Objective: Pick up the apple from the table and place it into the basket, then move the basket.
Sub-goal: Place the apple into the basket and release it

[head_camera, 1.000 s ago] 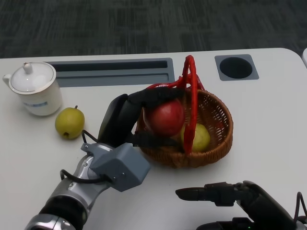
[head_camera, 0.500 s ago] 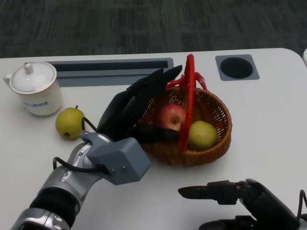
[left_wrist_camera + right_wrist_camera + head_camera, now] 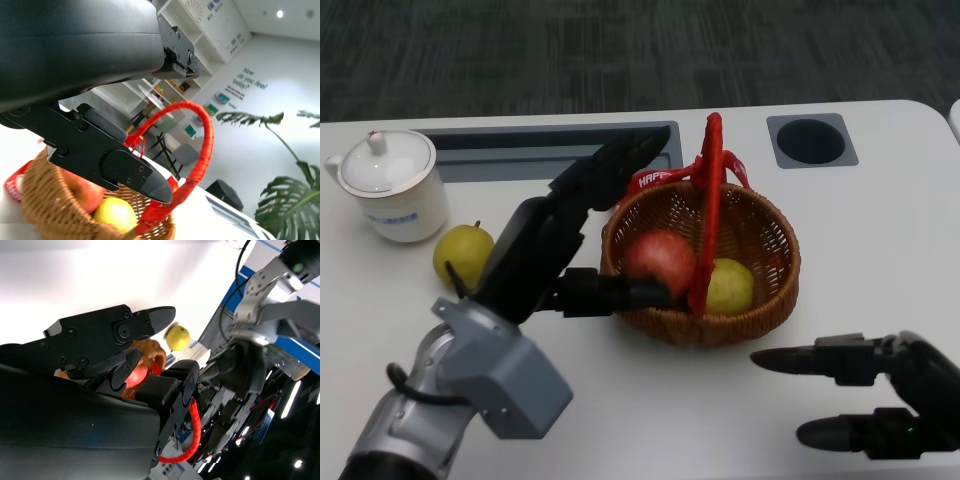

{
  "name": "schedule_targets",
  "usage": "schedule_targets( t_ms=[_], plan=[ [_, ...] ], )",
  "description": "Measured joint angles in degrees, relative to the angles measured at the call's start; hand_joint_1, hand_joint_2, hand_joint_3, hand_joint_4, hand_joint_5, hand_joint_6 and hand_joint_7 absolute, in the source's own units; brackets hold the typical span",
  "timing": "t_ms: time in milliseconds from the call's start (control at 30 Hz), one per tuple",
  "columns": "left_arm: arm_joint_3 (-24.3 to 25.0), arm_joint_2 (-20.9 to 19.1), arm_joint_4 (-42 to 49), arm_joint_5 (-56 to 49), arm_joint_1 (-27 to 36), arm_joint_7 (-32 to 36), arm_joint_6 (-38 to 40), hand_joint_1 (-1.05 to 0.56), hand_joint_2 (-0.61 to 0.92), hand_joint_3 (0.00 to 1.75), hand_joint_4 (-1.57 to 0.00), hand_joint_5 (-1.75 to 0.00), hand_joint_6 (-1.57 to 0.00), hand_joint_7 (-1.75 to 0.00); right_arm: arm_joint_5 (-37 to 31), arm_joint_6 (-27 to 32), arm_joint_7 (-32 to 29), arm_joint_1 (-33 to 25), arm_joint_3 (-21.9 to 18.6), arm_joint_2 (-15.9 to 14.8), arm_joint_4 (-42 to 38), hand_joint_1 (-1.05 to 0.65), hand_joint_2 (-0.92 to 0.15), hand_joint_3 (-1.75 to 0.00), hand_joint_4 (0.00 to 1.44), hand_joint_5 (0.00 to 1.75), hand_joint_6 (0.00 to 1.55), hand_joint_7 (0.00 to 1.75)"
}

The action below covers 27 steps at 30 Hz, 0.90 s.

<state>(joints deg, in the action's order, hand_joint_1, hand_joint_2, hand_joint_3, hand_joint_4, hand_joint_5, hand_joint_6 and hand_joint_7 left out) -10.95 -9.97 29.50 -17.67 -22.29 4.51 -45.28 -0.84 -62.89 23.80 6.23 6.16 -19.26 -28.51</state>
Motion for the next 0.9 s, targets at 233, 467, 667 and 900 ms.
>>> schedule_targets(
  t_ms=[233,467,667,900],
  plan=[
    [4.37,-3.64,-4.62,6.29,6.78,-4.21,0.38,-0.47,0.83,0.01,-0.41,-0.05,-0.45,-0.03,-0.74,-1.34,0.27,5.99,-2.36,-5.92,-0.01,-0.52,-0.91,-0.02,0.85,0.0,0.77,0.01],
    [6.11,-5.14,-7.09,8.16,11.69,-7.4,0.4,-0.5,0.81,0.0,-0.49,-0.04,-0.51,-0.03,-6.89,-2.46,0.15,15.11,-2.4,-8.24,-4.43,-0.55,-0.89,0.0,0.85,0.01,0.78,0.01],
    [6.27,-5.15,-7.91,8.15,13.48,-8.82,-0.25,-0.51,0.81,0.0,-0.51,-0.03,-0.53,-0.02,-13.03,-5.37,-0.8,23.07,-0.59,-8.61,-12.04,-0.59,-0.87,-0.01,0.84,0.0,0.78,0.0],
    [6.07,-4.7,-8.63,7.79,14.51,-9.04,-0.39,-0.53,0.8,0.0,-0.53,-0.02,-0.56,-0.02,-22.29,-8.03,-3.47,32.37,2.78,-10.72,-20.98,-0.66,-0.91,-0.01,0.83,0.0,0.74,0.0]
  ],
)
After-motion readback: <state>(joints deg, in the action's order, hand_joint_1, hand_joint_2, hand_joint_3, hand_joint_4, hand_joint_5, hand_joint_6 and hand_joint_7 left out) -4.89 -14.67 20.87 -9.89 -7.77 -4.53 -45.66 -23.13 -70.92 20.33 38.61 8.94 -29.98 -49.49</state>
